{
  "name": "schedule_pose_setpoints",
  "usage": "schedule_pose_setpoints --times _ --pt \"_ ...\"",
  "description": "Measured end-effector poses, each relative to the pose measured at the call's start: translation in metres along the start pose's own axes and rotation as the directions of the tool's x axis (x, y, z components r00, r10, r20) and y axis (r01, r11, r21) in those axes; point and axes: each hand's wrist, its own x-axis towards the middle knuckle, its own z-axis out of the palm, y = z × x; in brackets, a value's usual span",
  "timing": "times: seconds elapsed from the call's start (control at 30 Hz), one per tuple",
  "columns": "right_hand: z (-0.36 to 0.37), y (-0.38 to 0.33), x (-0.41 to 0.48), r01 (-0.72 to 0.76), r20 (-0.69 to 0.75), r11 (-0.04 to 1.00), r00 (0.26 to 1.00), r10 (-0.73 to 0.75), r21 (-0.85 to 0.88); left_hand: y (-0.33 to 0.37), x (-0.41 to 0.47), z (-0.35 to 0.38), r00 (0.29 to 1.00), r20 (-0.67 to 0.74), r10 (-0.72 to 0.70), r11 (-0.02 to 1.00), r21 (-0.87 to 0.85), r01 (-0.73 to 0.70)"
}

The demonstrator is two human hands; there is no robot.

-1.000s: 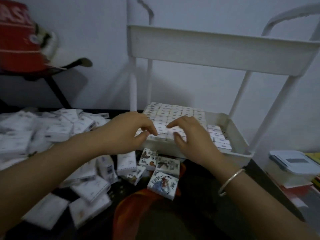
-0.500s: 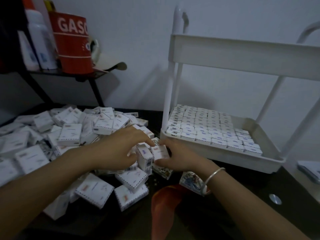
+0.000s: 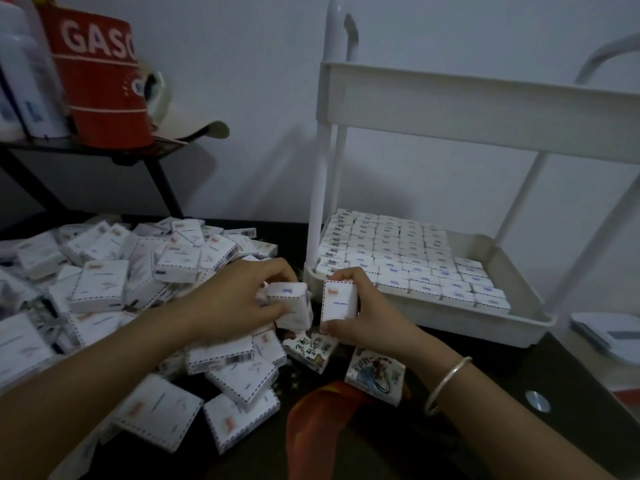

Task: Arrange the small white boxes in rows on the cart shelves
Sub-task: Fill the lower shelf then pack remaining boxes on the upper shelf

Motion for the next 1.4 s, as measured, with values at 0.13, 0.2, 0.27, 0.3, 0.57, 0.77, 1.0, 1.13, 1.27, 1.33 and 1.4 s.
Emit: schedule_pose_setpoints --times 0.13,0.2,0.27,0.3,0.57,0.77,1.0,1.13,1.27,1.33,1.4 --pt "-0.022 0.006 -0.009 0.005 -0.094 0.997 0.996 0.002 0.078 0.007 0.019 0.005 1.0 -0.009 -0.004 0.996 -0.09 0.003" --pt "-0.034 0.009 -0.014 -0.002 -0.168 0.994 0.986 0.02 0.106 0.013 0.03 0.008 1.0 -0.001 0.002 0.994 -0.11 -0.002" --pt "-0.047 0.013 -0.018 0.003 -0.246 0.995 0.969 0.02 0.095 0.022 0.042 0.012 1.0 0.016 0.02 0.99 -0.139 -0.018" --pt "-0.054 0.016 -0.021 0.011 -0.278 0.997 0.961 0.01 0.075 0.027 0.049 0.014 0.999 0.024 0.032 0.988 -0.149 -0.028" --pt "-0.123 0.038 -0.055 -0.029 -0.46 0.997 0.886 0.059 0.073 0.074 0.12 0.037 0.99 0.074 0.124 0.966 -0.236 -0.104" --pt "-0.169 0.049 -0.079 -0.034 -0.591 0.997 0.804 0.069 0.071 0.104 0.172 0.06 0.989 0.083 0.121 0.95 -0.298 -0.091" --pt "-0.186 0.058 -0.069 -0.13 -0.665 0.974 0.746 -0.029 -0.188 0.111 0.221 0.087 0.993 0.093 -0.078 0.906 -0.409 0.11" --pt "-0.191 0.058 -0.05 -0.039 -0.711 0.995 0.702 -0.035 -0.087 0.109 0.243 0.09 0.986 0.113 -0.124 0.85 -0.5 0.164" --pt "-0.193 0.051 -0.024 0.042 -0.767 0.995 0.635 -0.096 -0.089 0.104 0.257 0.091 0.982 0.123 -0.14 0.81 -0.557 0.185" --pt "-0.192 0.048 -0.009 -0.028 -0.798 0.974 0.578 -0.167 -0.224 0.101 0.261 0.093 0.979 0.139 -0.147 0.784 -0.587 0.202" --pt "-0.194 0.053 0.004 -0.112 -0.805 0.929 0.542 -0.24 -0.353 0.099 0.263 0.094 0.974 0.159 -0.16 0.757 -0.613 0.224"
